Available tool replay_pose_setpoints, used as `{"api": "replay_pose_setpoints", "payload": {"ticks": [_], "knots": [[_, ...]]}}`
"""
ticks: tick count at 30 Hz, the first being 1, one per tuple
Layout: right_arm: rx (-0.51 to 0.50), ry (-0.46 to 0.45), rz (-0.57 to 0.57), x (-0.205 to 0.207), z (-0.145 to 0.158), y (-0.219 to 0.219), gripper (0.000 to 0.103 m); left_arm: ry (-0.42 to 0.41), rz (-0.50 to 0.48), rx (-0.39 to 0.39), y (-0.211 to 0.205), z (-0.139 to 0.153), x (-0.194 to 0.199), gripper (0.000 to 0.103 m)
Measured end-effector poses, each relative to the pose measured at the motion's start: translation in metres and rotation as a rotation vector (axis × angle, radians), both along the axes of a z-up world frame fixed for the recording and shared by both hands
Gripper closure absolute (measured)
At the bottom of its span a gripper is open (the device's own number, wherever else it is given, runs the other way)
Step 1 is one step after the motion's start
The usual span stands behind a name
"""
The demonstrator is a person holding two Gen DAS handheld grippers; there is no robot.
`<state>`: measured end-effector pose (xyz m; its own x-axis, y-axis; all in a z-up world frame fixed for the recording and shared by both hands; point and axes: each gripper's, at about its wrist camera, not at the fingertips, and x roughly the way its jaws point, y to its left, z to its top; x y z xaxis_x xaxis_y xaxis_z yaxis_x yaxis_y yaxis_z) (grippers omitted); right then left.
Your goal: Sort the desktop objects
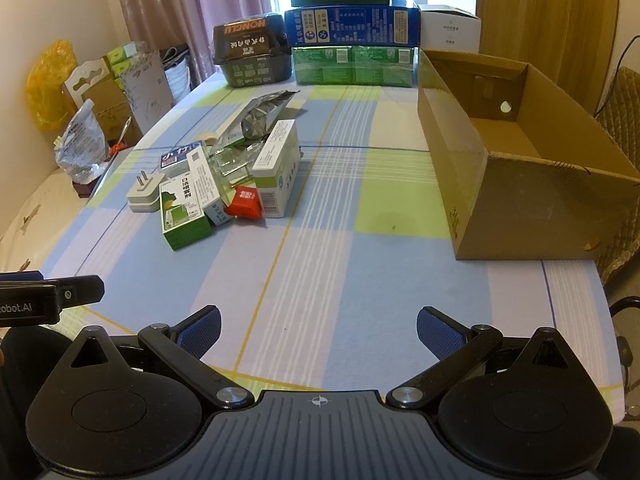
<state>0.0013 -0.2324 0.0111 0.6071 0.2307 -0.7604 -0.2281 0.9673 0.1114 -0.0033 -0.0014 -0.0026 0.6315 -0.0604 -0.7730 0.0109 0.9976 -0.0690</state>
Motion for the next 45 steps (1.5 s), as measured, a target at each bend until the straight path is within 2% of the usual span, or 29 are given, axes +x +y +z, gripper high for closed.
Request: {"api": "replay_pose_setpoints", "payload": {"ticks": [27,45], "knots": [[0.012,0.005,0.023,0.003,-0.002,0.004,0.002,0.013,-0.011,-0.024,0.009,-0.002,0.001,0.001],[0.025,-0.052,0.097,0.035,-0.007,0.021,0.002,-0.003,-0.021,0.002,0.024,-0.007,0.042,0.001]]}}
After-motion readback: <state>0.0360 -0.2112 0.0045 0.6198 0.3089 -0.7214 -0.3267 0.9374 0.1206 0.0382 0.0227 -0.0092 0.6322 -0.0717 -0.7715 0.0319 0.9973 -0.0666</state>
